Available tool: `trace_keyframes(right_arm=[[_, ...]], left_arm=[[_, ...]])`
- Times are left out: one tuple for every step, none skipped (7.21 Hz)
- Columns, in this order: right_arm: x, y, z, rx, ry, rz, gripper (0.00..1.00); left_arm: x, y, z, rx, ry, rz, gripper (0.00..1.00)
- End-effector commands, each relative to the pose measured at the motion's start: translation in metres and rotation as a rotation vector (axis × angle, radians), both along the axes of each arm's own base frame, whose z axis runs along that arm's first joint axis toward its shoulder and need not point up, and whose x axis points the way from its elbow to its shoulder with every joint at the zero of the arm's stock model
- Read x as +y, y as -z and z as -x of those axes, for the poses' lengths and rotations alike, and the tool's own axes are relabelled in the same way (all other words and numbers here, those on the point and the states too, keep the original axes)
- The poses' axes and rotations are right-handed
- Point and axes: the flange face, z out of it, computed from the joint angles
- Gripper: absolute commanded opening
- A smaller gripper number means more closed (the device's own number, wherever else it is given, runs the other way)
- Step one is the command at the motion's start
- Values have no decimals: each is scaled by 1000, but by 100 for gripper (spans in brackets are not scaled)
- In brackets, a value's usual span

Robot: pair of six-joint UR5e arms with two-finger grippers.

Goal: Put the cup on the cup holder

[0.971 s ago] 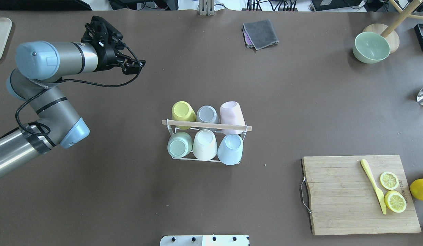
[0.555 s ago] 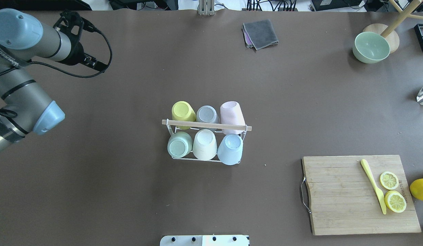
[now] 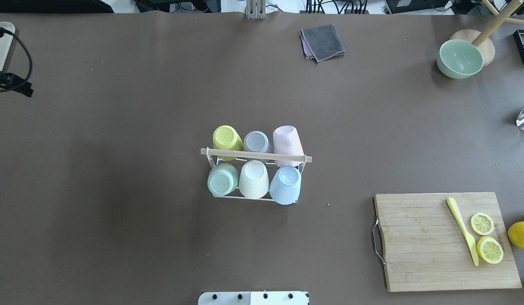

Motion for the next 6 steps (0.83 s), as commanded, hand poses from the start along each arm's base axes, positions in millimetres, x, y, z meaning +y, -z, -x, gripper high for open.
trace_keyframes(right_arm=[[0, 1, 0, 0, 0, -2, 100], [4, -3, -1, 0, -2, 2, 100], [5, -2, 0, 0, -2, 0, 100], [18, 1, -5, 0, -11, -8, 100], [38, 1, -9, -1, -19, -16, 100], [46, 3, -8, -1, -18, -21, 100]], left_arm=[[39, -63, 90, 41, -37, 91, 98], [58, -80, 115, 40, 4, 125, 98], [58, -81, 139, 51, 51, 206, 98], [47, -64, 140, 87, 48, 249, 98], [47, -55, 147, 97, 59, 239, 98], [47, -54, 148, 96, 61, 236, 98]])
